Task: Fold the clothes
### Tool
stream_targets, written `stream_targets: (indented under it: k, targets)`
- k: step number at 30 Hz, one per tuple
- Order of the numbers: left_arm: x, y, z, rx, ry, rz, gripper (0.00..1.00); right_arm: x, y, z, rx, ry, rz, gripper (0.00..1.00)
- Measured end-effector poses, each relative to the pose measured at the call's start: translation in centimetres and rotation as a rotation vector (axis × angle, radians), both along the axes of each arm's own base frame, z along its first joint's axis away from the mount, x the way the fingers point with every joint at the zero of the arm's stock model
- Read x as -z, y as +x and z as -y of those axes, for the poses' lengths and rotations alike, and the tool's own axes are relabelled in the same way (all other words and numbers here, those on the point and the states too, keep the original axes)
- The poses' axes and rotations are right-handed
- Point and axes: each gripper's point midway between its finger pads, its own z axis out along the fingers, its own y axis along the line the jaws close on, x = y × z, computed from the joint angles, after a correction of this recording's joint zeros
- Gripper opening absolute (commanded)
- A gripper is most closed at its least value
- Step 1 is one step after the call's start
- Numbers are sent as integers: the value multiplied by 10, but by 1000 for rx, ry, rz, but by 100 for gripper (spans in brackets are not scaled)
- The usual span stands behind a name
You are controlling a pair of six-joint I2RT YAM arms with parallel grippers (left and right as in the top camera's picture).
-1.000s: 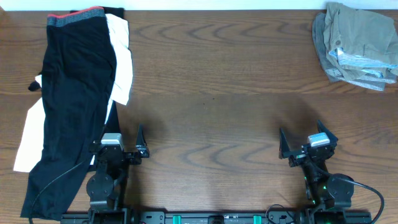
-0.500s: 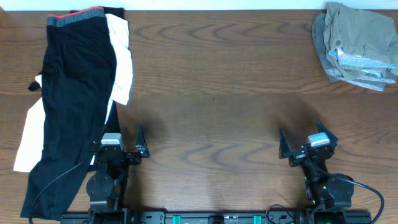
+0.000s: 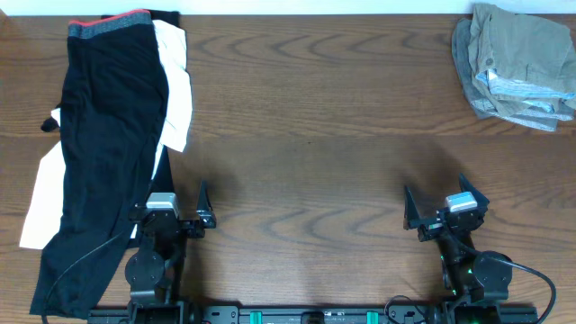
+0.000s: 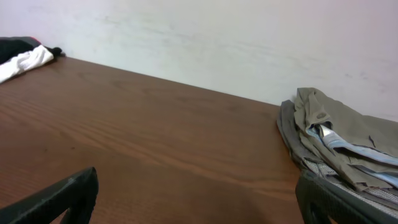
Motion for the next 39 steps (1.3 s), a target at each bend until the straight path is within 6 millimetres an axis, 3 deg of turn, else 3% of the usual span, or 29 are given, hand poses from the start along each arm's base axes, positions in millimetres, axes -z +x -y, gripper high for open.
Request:
stream_targets:
  k: [16, 21, 25, 28, 33, 39]
  targets:
    - [-1, 0, 0, 0, 0, 4, 98, -12, 0, -1, -9, 1, 48, 99]
    - [-2, 0, 0, 1, 0, 8, 98, -32, -1, -4, -25, 1, 131, 99]
    - [-6, -1, 1, 4, 0, 5, 98, -35, -2, -7, -40, 1, 142, 99]
    - [-21, -3, 1, 4, 0, 33, 98, -45, -4, -7, -44, 0, 155, 99]
    - [-63, -6, 1, 3, 2, 90, 98, -81, -6, -8, -47, 0, 195, 99]
    - [-99, 2, 0, 3, 1, 67, 98, -113, 6, -8, -50, 0, 159, 99]
